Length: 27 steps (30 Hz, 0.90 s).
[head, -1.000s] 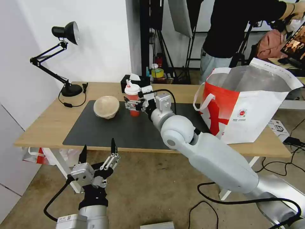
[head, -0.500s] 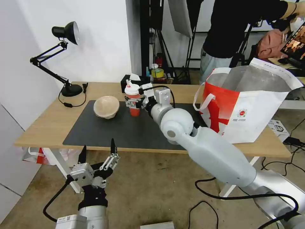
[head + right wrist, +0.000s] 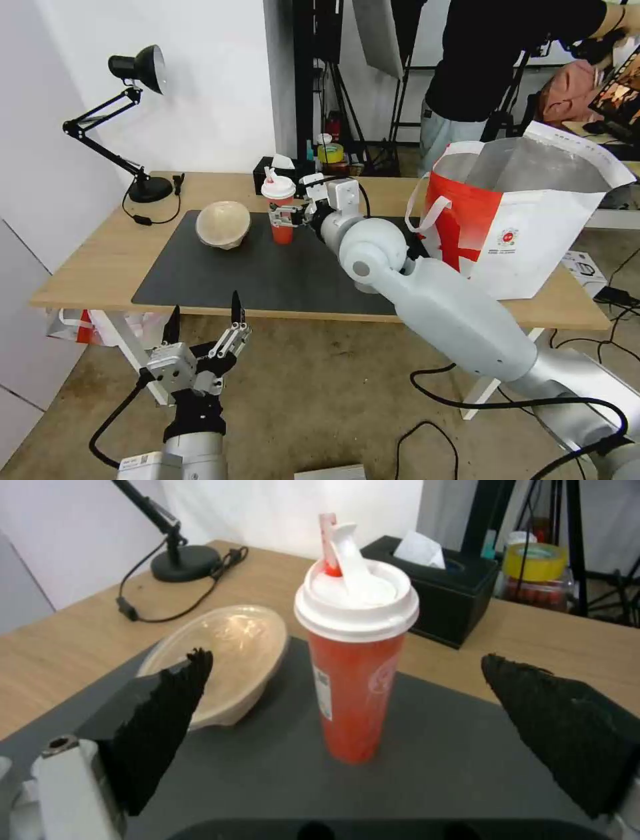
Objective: Pick up the trash from the table and place it into the takeout bag.
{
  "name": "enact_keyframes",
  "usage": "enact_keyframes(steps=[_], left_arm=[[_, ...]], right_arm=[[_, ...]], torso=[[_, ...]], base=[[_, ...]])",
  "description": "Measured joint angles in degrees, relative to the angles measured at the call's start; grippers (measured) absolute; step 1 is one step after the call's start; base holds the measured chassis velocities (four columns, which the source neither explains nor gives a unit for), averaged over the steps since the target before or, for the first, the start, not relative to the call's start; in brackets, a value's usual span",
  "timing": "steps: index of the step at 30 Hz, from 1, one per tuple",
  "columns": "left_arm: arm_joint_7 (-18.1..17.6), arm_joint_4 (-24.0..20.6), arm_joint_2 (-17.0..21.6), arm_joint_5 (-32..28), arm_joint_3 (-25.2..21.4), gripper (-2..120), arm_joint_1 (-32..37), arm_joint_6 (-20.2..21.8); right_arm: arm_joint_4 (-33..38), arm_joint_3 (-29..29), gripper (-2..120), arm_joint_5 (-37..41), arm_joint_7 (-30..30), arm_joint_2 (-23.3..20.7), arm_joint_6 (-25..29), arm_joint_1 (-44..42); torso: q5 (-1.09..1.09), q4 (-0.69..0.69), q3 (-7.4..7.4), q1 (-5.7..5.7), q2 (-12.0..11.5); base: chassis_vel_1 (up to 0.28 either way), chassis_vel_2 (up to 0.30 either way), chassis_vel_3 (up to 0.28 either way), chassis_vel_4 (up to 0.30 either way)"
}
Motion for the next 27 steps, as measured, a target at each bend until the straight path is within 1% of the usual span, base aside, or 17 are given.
enact_keyframes(steps=[4, 14, 25, 27], left_arm=[[0.0, 0.0, 0.3, -0.4, -0.2, 100, -0.3, 0.0], [-0.1, 0.5, 0.1, -0.6, -0.1, 100, -1.0, 0.1], [-0.2, 0.7, 0.2, -1.6, -0.1, 100, -2.0, 0.3], [-0.3, 0.8, 0.1, -1.7, 0.0, 100, -2.3, 0.3]], right_arm=[[-3.2, -0.3, 100, 0.1, -0.6, 1.5, 0.0, 1.3], [-8.5, -1.1, 100, 0.0, -2.1, 4.3, -0.5, 3.1], [-13.2, -1.9, 100, -1.5, -4.4, 6.0, -0.7, 4.2], [-15.1, -1.9, 100, -2.0, -4.8, 6.9, -0.8, 4.4]], torso=[[0.0, 0.0, 0.0, 0.0, 0.0], [0.0, 0.0, 0.0, 0.0, 0.0], [0.0, -0.01, 0.0, 0.0, 0.0], [0.0, 0.0, 0.0, 0.0, 0.0]], base=[[0.0, 0.0, 0.0, 0.0], [0.0, 0.0, 0.0, 0.0], [0.0, 0.0, 0.0, 0.0], [0.0, 0.0, 0.0, 0.0]])
